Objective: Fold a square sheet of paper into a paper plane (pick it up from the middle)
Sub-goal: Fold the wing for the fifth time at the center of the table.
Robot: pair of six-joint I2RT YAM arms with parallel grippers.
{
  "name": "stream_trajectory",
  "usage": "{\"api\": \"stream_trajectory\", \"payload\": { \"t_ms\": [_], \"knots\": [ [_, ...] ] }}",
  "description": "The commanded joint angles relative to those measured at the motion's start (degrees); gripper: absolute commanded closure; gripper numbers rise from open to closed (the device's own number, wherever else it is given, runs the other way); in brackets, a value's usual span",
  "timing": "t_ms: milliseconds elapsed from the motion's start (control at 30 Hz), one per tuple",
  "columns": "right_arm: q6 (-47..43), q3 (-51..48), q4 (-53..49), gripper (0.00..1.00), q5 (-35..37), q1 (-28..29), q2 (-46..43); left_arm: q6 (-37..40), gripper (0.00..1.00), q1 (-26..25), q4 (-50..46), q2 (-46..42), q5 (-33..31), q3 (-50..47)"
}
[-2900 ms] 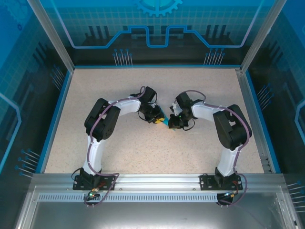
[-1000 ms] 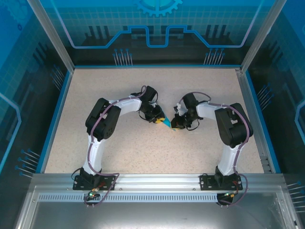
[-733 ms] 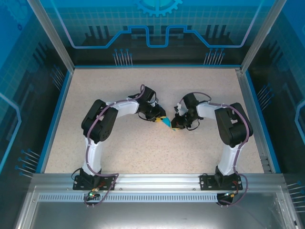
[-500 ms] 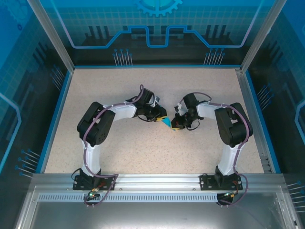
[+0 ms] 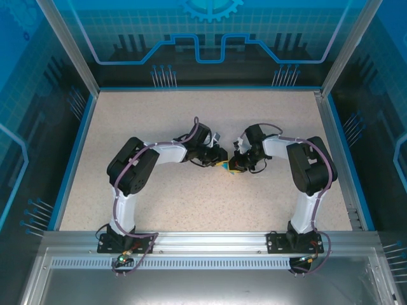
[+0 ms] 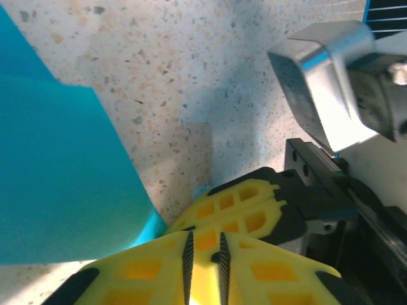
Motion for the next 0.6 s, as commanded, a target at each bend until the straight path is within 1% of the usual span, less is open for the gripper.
{"api": "stream_trajectory", "payload": {
  "t_ms": [0, 333, 567],
  "knots": [
    [0.81, -1.08, -2.53, 0.97, 3.62, -0.71, 2.67, 2.04, 0.83, -0.38, -0.05, 1.51, 0.43, -0.57],
    [1.01, -0.99, -3.06, 0.98, 4.35, -0.66, 3.01, 2.69, 0.85, -0.37, -1.21, 2.67, -1.14, -1.16],
    [0.88, -1.27, -3.58, 0.98, 5.11, -0.66, 3.18, 4.45, 0.86, -0.35, -2.29, 3.06, -4.00, -0.84]
  ]
}}
